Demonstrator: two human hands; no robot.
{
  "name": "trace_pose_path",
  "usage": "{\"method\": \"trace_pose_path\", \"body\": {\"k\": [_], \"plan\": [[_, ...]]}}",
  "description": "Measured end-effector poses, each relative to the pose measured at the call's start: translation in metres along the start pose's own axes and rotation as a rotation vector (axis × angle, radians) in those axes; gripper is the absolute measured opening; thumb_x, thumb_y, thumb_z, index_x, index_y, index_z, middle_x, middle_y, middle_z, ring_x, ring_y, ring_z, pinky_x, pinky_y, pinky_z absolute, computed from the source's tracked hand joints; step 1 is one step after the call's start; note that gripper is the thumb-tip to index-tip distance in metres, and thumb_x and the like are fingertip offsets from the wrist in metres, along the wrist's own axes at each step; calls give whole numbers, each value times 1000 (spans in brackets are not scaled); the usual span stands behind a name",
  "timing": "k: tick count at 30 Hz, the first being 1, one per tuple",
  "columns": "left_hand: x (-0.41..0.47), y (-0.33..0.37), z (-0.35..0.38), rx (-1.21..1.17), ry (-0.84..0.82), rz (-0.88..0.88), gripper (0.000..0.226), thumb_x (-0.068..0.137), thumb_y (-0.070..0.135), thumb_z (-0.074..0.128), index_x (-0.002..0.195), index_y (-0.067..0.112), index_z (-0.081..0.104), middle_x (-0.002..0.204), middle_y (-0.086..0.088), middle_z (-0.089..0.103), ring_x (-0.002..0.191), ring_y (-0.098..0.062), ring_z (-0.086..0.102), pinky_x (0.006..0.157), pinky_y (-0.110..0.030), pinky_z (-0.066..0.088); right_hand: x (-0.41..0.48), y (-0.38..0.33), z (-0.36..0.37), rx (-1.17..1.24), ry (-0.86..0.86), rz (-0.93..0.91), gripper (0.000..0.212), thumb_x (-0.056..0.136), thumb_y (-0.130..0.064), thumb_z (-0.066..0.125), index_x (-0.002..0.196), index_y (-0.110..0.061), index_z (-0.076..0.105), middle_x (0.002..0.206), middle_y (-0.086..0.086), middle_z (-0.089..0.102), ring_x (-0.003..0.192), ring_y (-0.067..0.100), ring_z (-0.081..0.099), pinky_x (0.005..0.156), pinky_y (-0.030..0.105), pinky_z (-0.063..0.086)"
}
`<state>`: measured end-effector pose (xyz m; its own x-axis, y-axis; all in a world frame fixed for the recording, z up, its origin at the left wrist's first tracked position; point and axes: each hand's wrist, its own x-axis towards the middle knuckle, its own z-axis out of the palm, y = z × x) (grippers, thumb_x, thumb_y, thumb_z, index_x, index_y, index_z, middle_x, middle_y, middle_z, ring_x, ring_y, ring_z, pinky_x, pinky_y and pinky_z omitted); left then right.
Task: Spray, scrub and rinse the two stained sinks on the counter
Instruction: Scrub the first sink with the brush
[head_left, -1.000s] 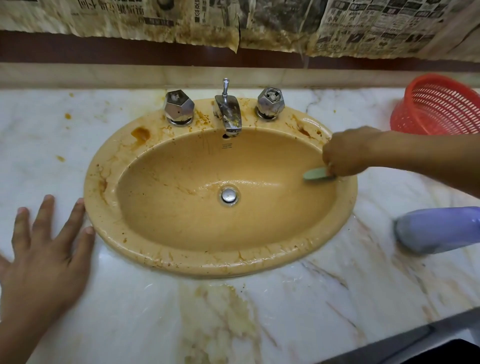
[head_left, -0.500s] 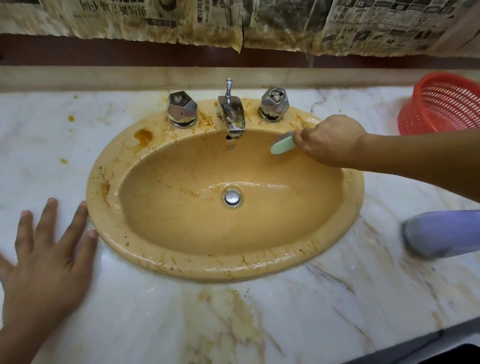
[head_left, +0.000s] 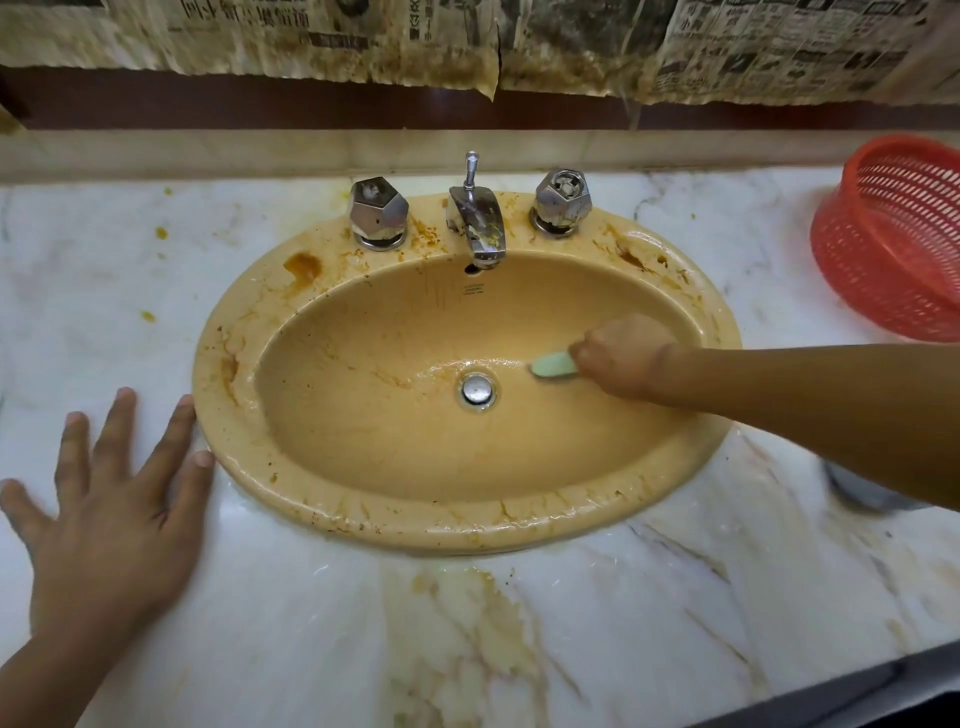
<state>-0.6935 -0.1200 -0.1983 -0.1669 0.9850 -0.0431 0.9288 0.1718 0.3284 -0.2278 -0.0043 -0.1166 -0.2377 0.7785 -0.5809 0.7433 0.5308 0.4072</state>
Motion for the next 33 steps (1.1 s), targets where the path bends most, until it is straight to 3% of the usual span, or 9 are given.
{"method": "trace_pose_path", "body": {"k": [5, 8, 15, 22, 24, 26, 28, 30, 33], "plan": [[-5, 10, -8, 17, -48, -31, 54, 99, 73, 8, 152, 67, 2, 173, 4, 5, 158, -32, 1, 120, -72, 11, -29, 4, 10, 260, -372, -115, 33, 100, -50, 48, 107, -25, 68, 107, -2, 57, 100, 22, 60, 86, 41, 54], [-8, 16, -14, 10, -56, -35, 53, 98, 74, 6, 150, 69, -1, 173, 4, 5, 158, -31, -1, 121, -71, 11, -2, -9, 11, 383, -329, -77, 29, 99, -50, 52, 108, -28, 69, 107, -2, 58, 106, 23, 57, 90, 40, 51], [-11, 30, -26, -11, -72, -82, 54, 95, 77, 5, 149, 71, 3, 172, 10, 4, 158, -21, -4, 119, -73, 11, 46, -14, 8, 214, 57, 172, 23, 101, -29, 50, 112, -19, 68, 88, -1, 56, 80, 21, 60, 66, 33, 49], [-11, 29, -35, 27, -132, -82, 61, 96, 80, 12, 154, 63, 17, 172, 16, 4, 158, -12, -7, 120, -65, -8, 11, -22, 15, 432, -248, -133, 36, 99, -51, 51, 117, -26, 69, 109, 0, 58, 99, 21, 56, 85, 38, 48], [-6, 31, -42, -8, -151, -107, 56, 98, 76, 25, 151, 61, 30, 171, 11, 15, 159, -18, 3, 121, -65, -2, -10, -16, 15, 428, -264, -122, 38, 100, -52, 52, 121, -25, 68, 103, -4, 54, 98, 19, 55, 84, 36, 47], [-2, 48, -58, -172, -54, -149, 46, 99, 57, 43, 141, 45, 56, 160, -1, 42, 150, -32, 33, 117, -64, 23, -27, -17, 9, 471, -218, -77, 37, 100, -50, 53, 122, -24, 68, 99, -5, 53, 96, 18, 54, 81, 35, 47], [-5, 83, -71, -421, 151, -201, 30, 98, 28, 56, 125, 26, 70, 136, -7, 62, 123, -31, 60, 105, -48, 43, -41, -21, 0, 695, -104, -8, 34, 102, -43, 53, 124, -22, 67, 102, 0, 62, 92, 18, 55, 80, 36, 50], [-11, 131, -82, -521, 237, -179, 24, 96, 14, 61, 114, 21, 74, 121, -4, 63, 100, -19, 66, 93, -35, 47, -55, -31, -11, 1175, 0, 98, 25, 105, -31, 50, 118, -16, 66, 91, 7, 67, 74, 19, 58, 66, 36, 51], [-16, 199, -81, -577, 28, -134, 14, 96, 23, 67, 105, 23, 77, 108, 5, 67, 94, -9, 63, 82, -27, 43, -77, -52, -29, 1699, 164, 142, 18, 105, -19, 49, 112, -13, 65, 72, 11, 63, 57, 18, 57, 55, 33, 49]]}}
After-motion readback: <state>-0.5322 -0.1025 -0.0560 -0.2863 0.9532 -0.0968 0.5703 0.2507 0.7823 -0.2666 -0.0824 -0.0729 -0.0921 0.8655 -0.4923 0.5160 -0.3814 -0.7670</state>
